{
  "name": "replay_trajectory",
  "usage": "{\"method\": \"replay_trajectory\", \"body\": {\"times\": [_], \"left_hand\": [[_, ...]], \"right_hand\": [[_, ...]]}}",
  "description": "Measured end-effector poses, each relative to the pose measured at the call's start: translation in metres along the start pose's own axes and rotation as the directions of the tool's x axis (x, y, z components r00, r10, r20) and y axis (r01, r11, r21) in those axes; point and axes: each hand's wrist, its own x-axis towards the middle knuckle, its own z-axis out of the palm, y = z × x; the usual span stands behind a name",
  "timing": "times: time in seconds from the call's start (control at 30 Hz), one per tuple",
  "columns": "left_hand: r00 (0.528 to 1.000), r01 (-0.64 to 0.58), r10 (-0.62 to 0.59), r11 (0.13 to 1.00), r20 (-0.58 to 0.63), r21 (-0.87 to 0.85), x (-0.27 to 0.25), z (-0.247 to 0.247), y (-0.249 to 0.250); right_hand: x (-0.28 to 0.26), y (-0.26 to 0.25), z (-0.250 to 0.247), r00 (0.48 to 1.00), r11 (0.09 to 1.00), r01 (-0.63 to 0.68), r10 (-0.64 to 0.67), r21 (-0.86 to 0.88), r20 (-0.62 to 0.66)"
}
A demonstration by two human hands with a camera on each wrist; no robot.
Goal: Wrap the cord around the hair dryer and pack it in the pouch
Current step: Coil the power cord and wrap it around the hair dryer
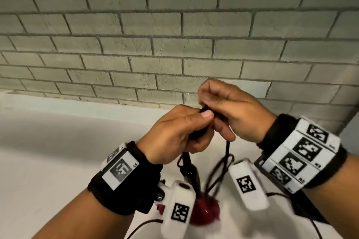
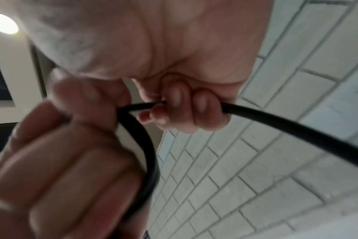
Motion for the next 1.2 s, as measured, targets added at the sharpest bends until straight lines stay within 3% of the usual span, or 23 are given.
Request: {"method": "replay_trajectory", "body": {"times": [0.13, 0.23, 0.3, 0.4, 0.5, 0.6, 0.7, 0.77, 0.83, 0.93, 1.07, 1.2], "left_hand": [[0.996, -0.023, 0.039, 0.979, 0.076, -0.201, 0.0, 0.005, 0.0], [0.991, -0.025, 0.061, 0.961, 0.122, -0.275, 0.008, 0.008, 0.0], [0.991, -0.021, 0.058, 0.956, 0.117, -0.294, 0.007, 0.01, -0.002], [0.996, -0.014, 0.049, 0.916, 0.077, -0.401, 0.001, 0.004, 0.0], [0.996, -0.071, 0.038, 0.888, -0.082, -0.454, 0.0, -0.011, 0.004], [0.969, -0.121, 0.025, 0.914, -0.245, -0.386, 0.01, -0.018, 0.006], [0.933, -0.127, 0.009, 0.943, -0.359, -0.307, 0.019, -0.016, 0.0], [0.895, -0.132, 0.009, 0.961, -0.447, -0.244, 0.023, -0.017, -0.006], [0.86, -0.083, 0.053, 0.996, -0.508, -0.036, 0.026, -0.017, -0.013], [0.889, 0.065, 0.073, 0.957, -0.451, 0.281, 0.024, -0.01, -0.028], [0.947, 0.121, -0.011, 0.937, -0.321, 0.327, 0.018, -0.007, -0.034], [0.988, 0.007, 0.043, 0.947, -0.146, 0.322, 0.016, -0.003, -0.027]], "right_hand": [[-0.009, 0.01, 0.011, 0.995, 0.976, -0.085, 0.093, 0.2, -0.031], [-0.01, 0.015, 0.014, 0.969, 0.865, -0.19, 0.24, 0.465, -0.051], [-0.007, 0.015, 0.018, 0.958, 0.807, -0.19, 0.277, 0.559, -0.074], [-0.009, 0.02, 0.015, 0.978, 0.871, -0.074, 0.159, 0.485, -0.134], [-0.022, 0.034, 0.011, 0.981, 0.995, -0.056, 0.071, 0.085, -0.183], [-0.038, 0.051, 0.023, 0.983, 0.963, -0.076, 0.029, -0.257, -0.182], [-0.045, 0.056, 0.032, 0.994, 0.885, -0.033, -0.019, -0.464, -0.106], [-0.046, 0.05, 0.034, 0.999, 0.866, -0.037, 0.014, -0.498, -0.05], [-0.047, 0.041, 0.035, 0.999, 0.897, -0.038, 0.036, -0.439, -0.013], [-0.043, 0.027, 0.029, 0.998, 0.976, -0.07, 0.07, -0.206, -0.006], [-0.041, 0.014, 0.011, 0.997, 0.994, -0.069, 0.065, 0.08, 0.046], [-0.033, 0.006, -0.013, 1.0, 0.998, 0.013, -0.014, -0.069, -0.018]]}}
